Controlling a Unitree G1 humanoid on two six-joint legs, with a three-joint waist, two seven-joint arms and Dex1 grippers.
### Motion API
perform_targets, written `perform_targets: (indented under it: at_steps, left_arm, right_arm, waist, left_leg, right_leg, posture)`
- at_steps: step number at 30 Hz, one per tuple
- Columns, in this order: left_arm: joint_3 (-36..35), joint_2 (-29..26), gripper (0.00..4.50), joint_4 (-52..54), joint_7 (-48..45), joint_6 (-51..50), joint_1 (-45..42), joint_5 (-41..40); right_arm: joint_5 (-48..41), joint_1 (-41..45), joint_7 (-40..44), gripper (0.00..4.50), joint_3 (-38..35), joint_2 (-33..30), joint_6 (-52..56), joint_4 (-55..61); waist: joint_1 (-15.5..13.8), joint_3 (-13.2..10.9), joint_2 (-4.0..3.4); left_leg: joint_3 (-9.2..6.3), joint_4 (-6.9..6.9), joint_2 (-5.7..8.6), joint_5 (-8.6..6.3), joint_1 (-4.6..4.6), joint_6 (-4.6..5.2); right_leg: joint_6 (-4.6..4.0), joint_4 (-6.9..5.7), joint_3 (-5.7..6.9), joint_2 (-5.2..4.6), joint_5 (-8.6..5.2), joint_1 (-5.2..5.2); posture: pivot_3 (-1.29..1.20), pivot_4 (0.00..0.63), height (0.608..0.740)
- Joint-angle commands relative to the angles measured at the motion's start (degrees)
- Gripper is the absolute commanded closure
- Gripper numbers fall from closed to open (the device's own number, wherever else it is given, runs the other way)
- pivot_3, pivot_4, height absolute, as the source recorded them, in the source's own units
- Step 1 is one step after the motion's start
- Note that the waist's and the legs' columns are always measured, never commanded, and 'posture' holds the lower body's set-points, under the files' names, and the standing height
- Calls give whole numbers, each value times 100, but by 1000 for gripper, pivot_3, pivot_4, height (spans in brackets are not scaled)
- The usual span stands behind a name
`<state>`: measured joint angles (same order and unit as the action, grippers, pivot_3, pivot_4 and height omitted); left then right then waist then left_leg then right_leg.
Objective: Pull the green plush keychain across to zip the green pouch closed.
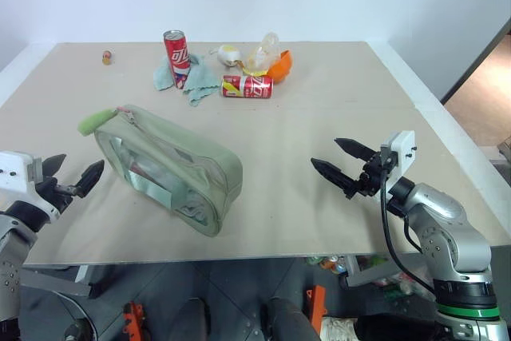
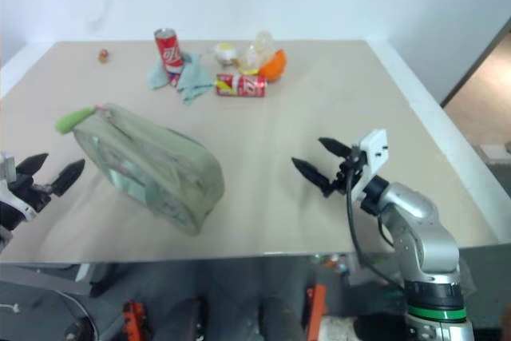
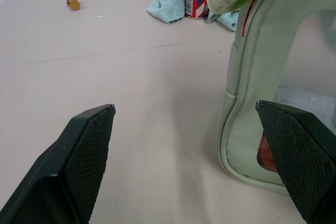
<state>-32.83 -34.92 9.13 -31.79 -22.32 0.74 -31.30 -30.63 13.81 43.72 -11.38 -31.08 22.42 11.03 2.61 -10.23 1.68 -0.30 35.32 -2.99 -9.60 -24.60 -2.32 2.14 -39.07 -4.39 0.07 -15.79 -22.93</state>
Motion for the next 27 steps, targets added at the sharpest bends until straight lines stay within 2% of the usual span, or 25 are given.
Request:
perform_targets:
  at_steps: [1,18,22,27]
  left_arm:
    - [-71,-92,47,55,-22,175,9,70]
    - [-265,-76,47,259,-176,91,108,-341]
    - [-635,-344,47,751,-839,-167,488,-1067]
    - [-908,-1094,47,2099,-2005,-956,1526,-2174]
  right_arm:
    - [-3,33,25,0,-79,-68,-127,140]
    - [-145,223,-22,0,-46,-96,243,184]
    - [-411,578,36,0,-35,-157,593,303]
    - [-1111,1446,42,0,170,-209,1507,657]
  waist:
    - [0,0,0]
    - [1,0,0]
    - [21,-2,4]
    - [20,-9,9]
  left_leg:
    - [0,0,0,0,0,0]
    - [2,0,0,0,0,0]
    - [12,-1,-7,0,-1,0]
    - [21,-1,-27,-1,-8,-1]
  right_leg:
    - [0,0,0,0,0,0]
    - [0,0,-2,0,0,-1]
    - [-4,0,-4,0,1,-9]
    - [-20,0,-2,6,7,-25]
  posture:
    - [0,150,740]
    - [0,150,740]
    - [0,150,740]
    - [0,150,740]
